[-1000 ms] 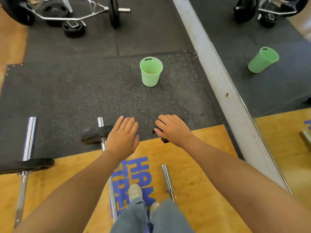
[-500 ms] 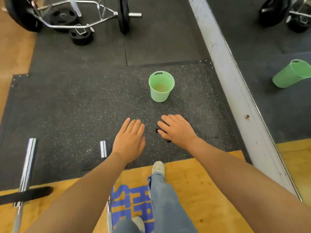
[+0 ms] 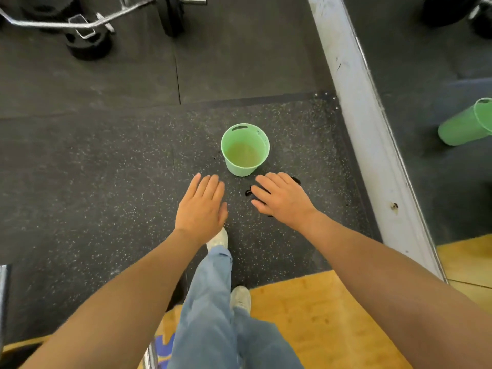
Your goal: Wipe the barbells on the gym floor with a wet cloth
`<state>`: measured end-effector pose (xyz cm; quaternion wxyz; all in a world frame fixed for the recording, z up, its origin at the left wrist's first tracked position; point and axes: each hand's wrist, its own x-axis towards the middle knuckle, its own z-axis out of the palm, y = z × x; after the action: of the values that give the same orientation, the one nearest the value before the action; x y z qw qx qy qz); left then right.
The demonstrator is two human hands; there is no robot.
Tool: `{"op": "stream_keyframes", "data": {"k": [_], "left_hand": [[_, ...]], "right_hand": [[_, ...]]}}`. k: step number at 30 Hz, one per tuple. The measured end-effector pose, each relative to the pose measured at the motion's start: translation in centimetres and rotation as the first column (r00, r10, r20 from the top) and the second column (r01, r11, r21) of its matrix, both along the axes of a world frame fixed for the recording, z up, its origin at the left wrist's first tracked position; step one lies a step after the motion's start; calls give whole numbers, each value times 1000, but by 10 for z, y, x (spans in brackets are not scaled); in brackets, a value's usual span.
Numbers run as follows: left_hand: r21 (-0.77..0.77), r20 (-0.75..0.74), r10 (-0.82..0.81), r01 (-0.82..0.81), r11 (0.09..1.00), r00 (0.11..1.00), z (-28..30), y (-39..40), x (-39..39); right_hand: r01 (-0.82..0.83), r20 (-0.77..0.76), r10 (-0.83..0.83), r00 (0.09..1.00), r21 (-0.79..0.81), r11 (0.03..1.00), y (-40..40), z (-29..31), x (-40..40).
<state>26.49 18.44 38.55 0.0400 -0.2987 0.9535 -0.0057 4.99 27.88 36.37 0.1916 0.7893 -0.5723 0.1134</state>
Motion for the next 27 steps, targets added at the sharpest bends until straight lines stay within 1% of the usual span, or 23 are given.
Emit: {"op": "stream_keyframes", "data": {"k": [7, 10, 14, 16, 22, 27], "left_hand": [[52, -45, -36, 38, 998, 998, -50, -94, -68], [56, -33, -25, 27, 998, 999, -69, -127, -84], [78, 10, 1, -2, 997, 1000, -105, -155, -103], [94, 32, 14, -17, 995, 999, -124, -161, -114], [148, 33, 71, -75, 986, 997, -195, -158, -140], [213, 50, 145, -152, 965, 988, -281, -139, -152]], "right_hand": [[18, -42, -17, 999, 26, 1000, -80, -55, -50], [9, -8, -9, 1000, 21, 1000, -111, -78, -64], [-49, 0, 49, 999, 59, 997, -138, -113, -80], [-58, 0, 58, 998, 80, 995, -145, -136, -91], [-46, 47, 42, 998, 93, 995, -157, -223, -118], [54, 76, -65, 995, 132, 990, -160, -314, -132]]}}
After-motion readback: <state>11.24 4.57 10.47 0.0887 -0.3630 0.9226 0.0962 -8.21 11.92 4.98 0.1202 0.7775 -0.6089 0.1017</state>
